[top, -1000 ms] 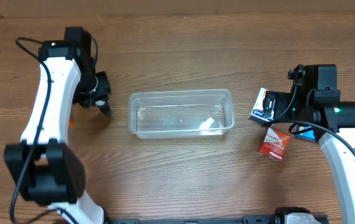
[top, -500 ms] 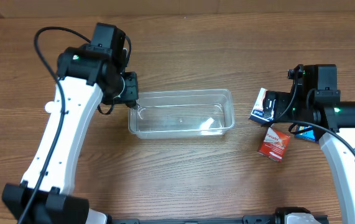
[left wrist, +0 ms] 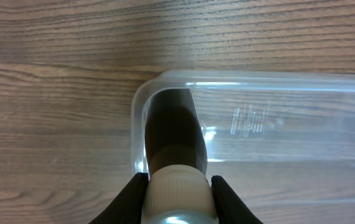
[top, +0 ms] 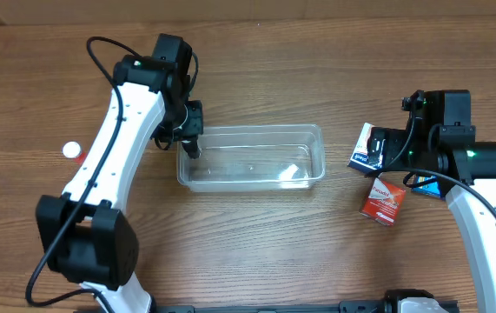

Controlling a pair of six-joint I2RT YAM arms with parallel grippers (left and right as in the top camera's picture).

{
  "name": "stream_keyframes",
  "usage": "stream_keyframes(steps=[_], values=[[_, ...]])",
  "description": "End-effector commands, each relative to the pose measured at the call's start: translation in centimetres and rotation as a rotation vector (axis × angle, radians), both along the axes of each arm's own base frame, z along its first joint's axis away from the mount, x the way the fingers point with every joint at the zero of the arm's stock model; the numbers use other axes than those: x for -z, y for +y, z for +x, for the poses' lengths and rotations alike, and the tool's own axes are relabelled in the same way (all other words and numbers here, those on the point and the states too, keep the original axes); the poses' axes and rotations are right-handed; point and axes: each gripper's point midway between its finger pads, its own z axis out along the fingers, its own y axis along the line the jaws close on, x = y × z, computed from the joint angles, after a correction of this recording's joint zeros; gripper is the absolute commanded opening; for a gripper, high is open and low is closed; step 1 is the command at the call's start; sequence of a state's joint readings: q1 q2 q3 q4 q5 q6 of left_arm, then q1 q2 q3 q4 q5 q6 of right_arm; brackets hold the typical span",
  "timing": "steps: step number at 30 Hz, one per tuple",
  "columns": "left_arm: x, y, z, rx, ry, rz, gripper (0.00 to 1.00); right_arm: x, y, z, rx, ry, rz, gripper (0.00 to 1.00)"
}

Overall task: Pack container
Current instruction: 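Lower the dark bottle into the container's left end and release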

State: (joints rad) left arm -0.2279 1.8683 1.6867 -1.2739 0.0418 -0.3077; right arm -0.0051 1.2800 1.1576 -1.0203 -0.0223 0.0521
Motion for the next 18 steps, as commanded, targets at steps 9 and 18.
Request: stream_keyframes(steps=[9, 18], values=[[3.7, -0.4, 1.4, 0.046, 0.036, 0.013, 0.15, -1.5, 0.0, 0.6, 0.003, -0.044, 0.008, 1.0], [4.4, -0.3, 0.6, 0.045, 0.085, 0.019, 0.42, -1.5, 0.0, 0.6, 0.004, -0.043, 0.008, 1.0]])
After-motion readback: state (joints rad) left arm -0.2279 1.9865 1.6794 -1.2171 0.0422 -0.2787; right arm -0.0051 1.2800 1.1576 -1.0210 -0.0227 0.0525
